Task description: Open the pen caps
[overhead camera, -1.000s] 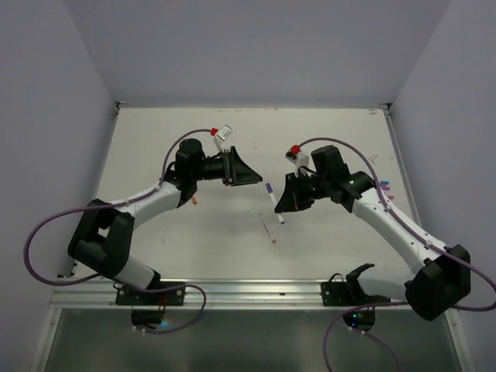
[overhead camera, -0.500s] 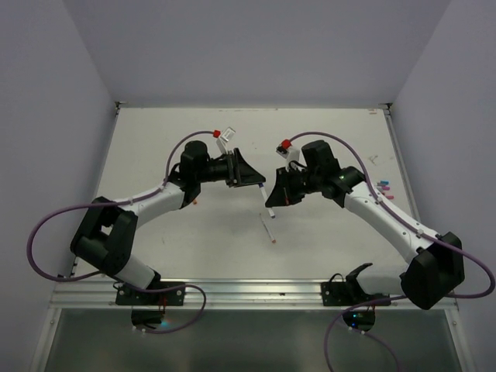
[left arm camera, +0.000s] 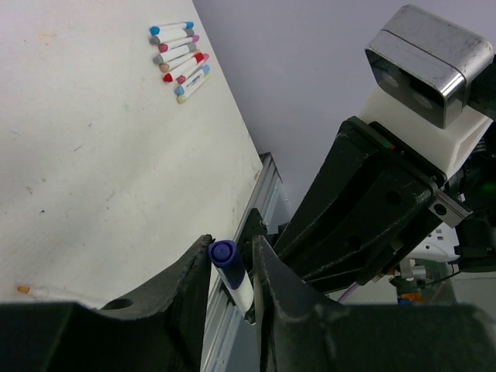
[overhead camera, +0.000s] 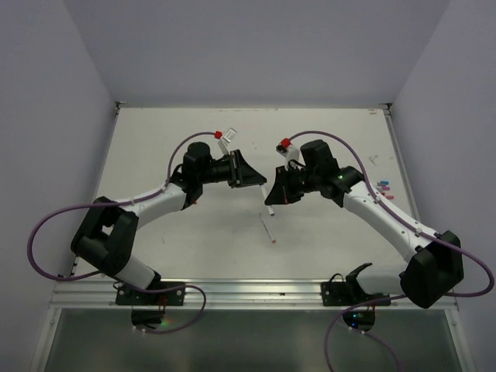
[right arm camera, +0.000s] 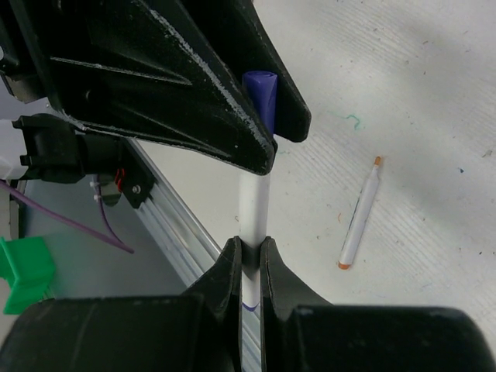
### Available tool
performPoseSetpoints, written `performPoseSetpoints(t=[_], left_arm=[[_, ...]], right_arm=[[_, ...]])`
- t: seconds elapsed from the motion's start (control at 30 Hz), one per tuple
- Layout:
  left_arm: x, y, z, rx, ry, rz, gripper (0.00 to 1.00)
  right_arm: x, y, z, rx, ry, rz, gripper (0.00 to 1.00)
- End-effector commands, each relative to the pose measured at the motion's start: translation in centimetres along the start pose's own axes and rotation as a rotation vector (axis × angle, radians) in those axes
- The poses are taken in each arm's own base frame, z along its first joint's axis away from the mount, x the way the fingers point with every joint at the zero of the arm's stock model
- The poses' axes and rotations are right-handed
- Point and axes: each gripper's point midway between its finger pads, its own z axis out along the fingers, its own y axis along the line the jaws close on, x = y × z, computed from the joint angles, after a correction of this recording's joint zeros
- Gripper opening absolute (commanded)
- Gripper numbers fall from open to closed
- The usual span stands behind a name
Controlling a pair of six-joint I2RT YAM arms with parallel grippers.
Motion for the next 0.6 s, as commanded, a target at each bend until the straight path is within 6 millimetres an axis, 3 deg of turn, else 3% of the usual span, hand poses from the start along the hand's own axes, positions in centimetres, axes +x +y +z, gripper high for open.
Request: performPoseSetpoints(t=[0.0, 0.03, 0.13, 0.17, 0.27, 0.37, 0.57], left_arm=[[-0.6, -1.3, -0.1, 0.021, -0.029, 0.022, 0.29], [-0.6, -1.3, -0.1, 0.021, -0.031, 0.021, 0.27], [-0.8, -1.4, -0.1, 0.02, -0.038, 0.021, 0.01], [-0.8, -1.5, -0.1, 0.023, -0.038, 0.023, 0.0], [-0.9, -1.6, -0.2, 0.027, -0.046, 0.026, 0.0], [-1.2, -2.0, -0.3, 0.032, -0.063, 0.024, 0.0], [-1.2, -2.3, -0.2, 0.062, -0.072, -0.018, 0.0]], right_arm=[[-2.3, 0.9, -0.2, -0.011, -0.073, -0.027, 0.0], [-2.3, 1.0, -0.2, -0.013, -0.073, -0.027, 0.0], [-2.4, 1.0, -0.2, -0.014, -0.073, -0.028, 0.0], [-2.3, 0.9, -0.2, -0.014, -0.072, -0.032, 0.03], [-2.3, 0.8, -0.1, -0.013, -0.067, -0.044, 0.38], [-2.5, 0.6, 0.2, -0.003, -0.072, -0.049, 0.42], [-3.4, 0.8, 1.0, -0.033, -0.078, -0.056, 0.41]])
